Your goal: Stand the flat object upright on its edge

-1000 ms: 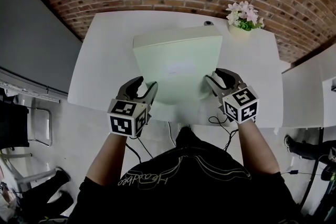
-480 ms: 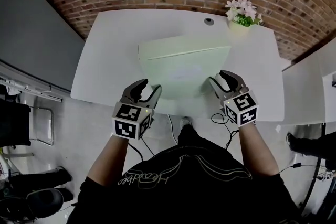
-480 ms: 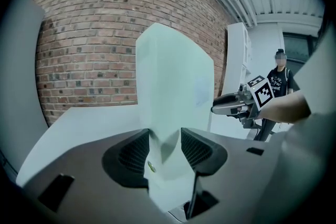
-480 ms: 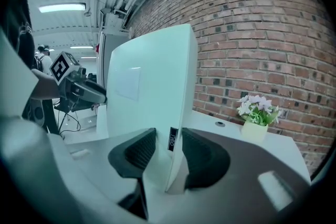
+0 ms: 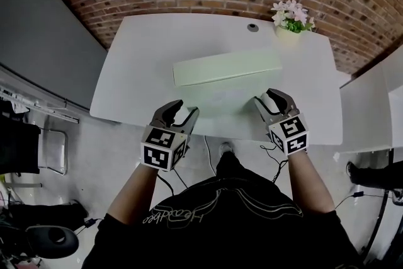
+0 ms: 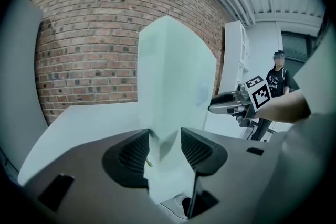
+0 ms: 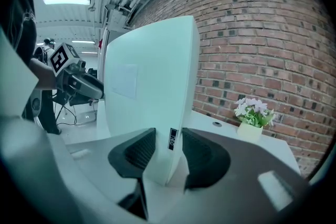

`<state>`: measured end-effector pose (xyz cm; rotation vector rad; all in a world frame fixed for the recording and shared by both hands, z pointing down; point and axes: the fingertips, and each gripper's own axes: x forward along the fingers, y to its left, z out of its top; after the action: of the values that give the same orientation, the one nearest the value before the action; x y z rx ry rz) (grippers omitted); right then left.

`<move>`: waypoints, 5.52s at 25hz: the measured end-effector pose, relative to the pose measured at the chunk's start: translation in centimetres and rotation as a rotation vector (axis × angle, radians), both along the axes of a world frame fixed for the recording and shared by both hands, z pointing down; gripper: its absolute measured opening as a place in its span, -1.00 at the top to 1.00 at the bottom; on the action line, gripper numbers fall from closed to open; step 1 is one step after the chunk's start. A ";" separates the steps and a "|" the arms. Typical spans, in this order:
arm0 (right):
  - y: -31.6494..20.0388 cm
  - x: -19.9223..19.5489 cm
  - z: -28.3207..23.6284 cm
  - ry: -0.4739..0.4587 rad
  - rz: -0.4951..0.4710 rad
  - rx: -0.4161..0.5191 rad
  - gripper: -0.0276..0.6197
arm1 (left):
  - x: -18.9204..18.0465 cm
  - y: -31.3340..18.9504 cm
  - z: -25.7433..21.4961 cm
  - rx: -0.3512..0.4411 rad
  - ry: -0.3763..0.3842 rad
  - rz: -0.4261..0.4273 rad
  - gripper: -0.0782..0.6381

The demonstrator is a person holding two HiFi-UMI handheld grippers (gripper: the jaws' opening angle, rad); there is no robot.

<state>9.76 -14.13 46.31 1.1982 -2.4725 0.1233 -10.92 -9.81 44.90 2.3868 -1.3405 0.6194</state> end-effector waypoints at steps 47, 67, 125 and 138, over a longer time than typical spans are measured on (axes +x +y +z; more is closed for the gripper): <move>1.5 -0.5 -1.0 -0.146 -0.031 -0.061 0.40 | -0.5 -2.0 0.4 0.048 -0.011 0.179 -0.14; 8.1 -6.7 -2.5 -0.246 -0.170 -0.111 0.84 | -6.0 2.0 0.4 0.054 -0.044 -0.204 -0.12; -10.2 0.9 2.7 -0.286 -0.231 -0.283 0.90 | -5.6 -22.7 0.5 0.083 -0.089 -0.780 -0.11; -11.1 2.8 4.6 -0.302 -0.218 -0.338 0.90 | -5.3 -28.5 0.5 0.118 -0.098 -0.811 -0.12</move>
<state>12.59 -25.26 50.90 0.8113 -2.6749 0.6752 -16.18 -38.28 45.41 1.6549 -2.2245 0.4169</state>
